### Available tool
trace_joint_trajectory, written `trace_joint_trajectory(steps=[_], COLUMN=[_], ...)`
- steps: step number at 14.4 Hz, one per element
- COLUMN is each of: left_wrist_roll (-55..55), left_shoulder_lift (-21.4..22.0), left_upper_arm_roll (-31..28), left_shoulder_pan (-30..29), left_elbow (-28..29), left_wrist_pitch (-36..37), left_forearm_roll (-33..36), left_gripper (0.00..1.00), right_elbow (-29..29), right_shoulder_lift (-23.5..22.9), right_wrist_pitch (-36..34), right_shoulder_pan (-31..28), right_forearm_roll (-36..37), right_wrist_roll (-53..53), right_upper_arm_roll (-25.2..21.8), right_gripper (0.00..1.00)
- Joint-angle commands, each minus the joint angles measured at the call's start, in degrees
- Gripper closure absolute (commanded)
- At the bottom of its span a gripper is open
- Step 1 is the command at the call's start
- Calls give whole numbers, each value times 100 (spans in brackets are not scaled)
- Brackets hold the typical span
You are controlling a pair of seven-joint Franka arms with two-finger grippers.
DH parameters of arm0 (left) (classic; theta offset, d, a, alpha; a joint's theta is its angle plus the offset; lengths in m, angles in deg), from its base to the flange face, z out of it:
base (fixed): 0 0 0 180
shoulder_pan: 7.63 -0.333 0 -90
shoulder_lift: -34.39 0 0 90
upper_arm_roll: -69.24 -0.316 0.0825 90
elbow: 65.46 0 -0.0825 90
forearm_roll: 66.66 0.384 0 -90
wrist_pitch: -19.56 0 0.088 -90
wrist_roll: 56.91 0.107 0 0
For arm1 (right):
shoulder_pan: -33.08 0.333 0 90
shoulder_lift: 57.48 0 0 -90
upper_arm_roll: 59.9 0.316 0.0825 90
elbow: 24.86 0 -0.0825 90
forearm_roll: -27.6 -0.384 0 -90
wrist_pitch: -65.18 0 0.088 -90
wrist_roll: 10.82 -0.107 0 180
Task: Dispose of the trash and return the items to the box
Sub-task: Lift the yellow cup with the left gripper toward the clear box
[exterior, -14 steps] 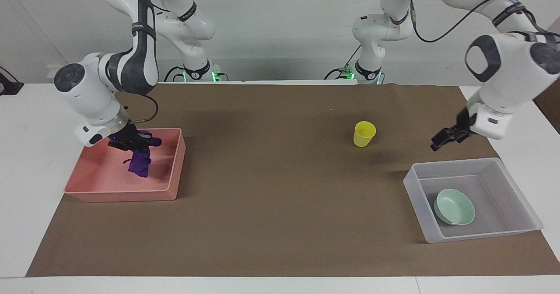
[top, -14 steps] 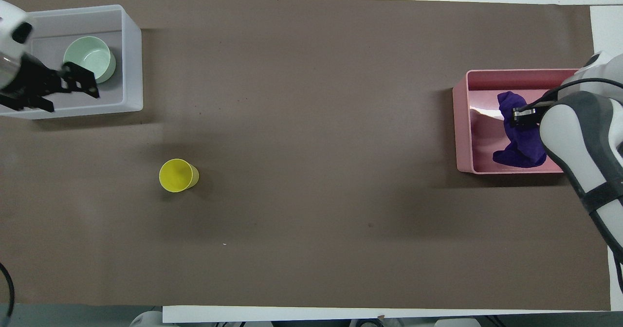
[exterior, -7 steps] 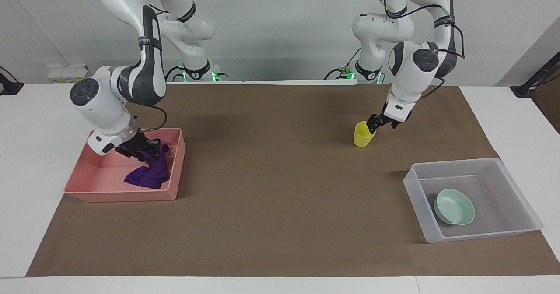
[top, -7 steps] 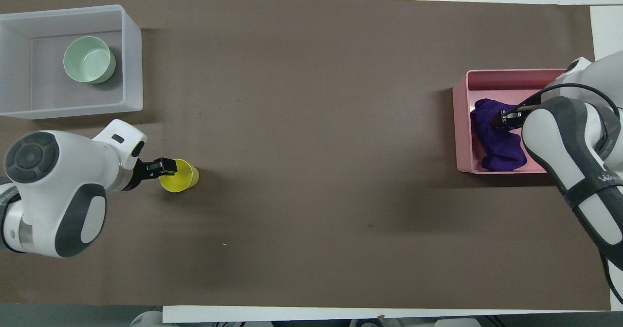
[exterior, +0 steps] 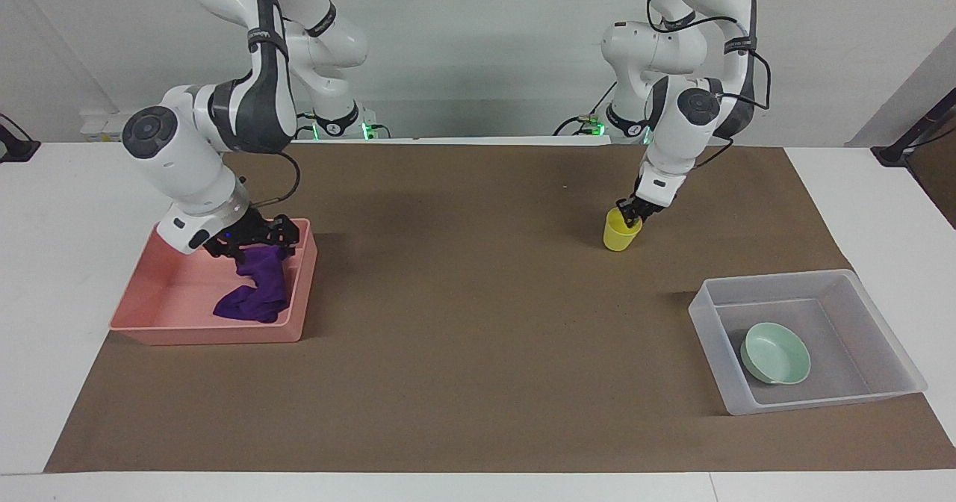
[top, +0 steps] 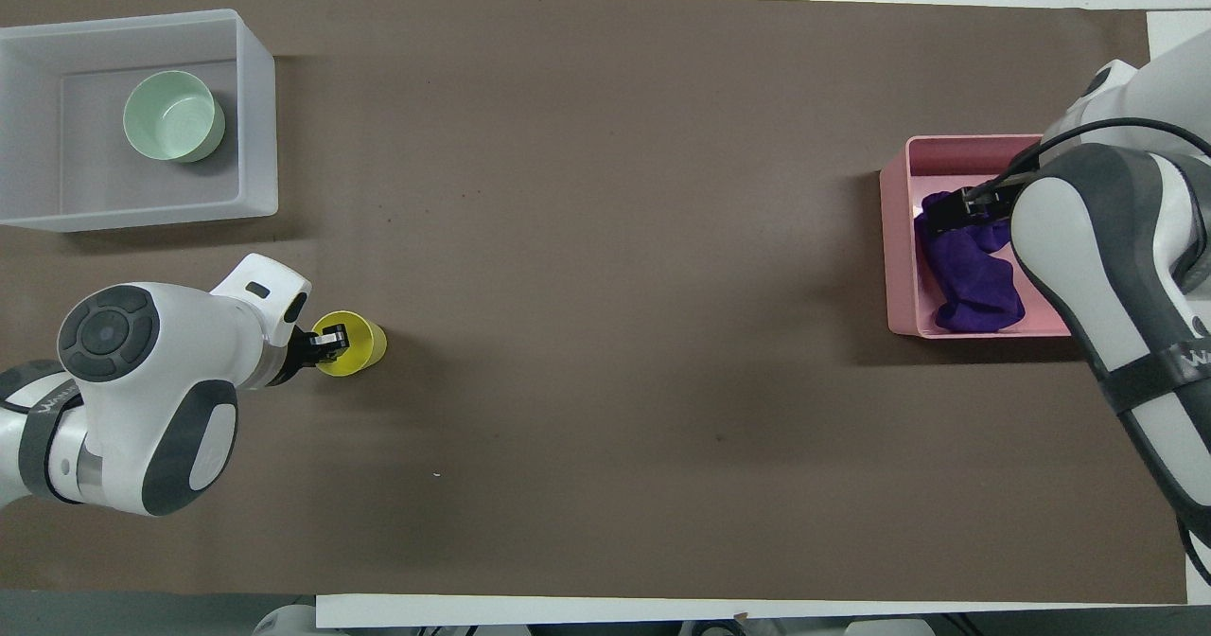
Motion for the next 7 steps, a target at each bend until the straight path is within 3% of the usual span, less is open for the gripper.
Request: trace_joint_trajectory(steps=[1, 4, 7], left_wrist_roll=[-72, -81, 76], left_shoulder_lift=[-139, -139, -112], left_upper_arm_roll=[-55, -55, -125], left_shoulder_pan=[5, 14, -125], left_elbow=[-158, -219, -1409], left_wrist_pitch=[-66, -22, 1212], left_forearm_roll=[123, 123, 115], left_gripper=[100, 100, 100], right_elbow=[693, 818, 757], right_shoulder_lift=[-4, 372, 707], right_wrist_pitch=[-898, -1426, -1699], right_shoulder_pan=[-44, -53, -44], right_forearm_roll=[5, 31, 23], right_wrist_roll=[-116, -116, -195], right_upper_arm_roll=[26, 9, 26], right_gripper=[1, 1, 1])
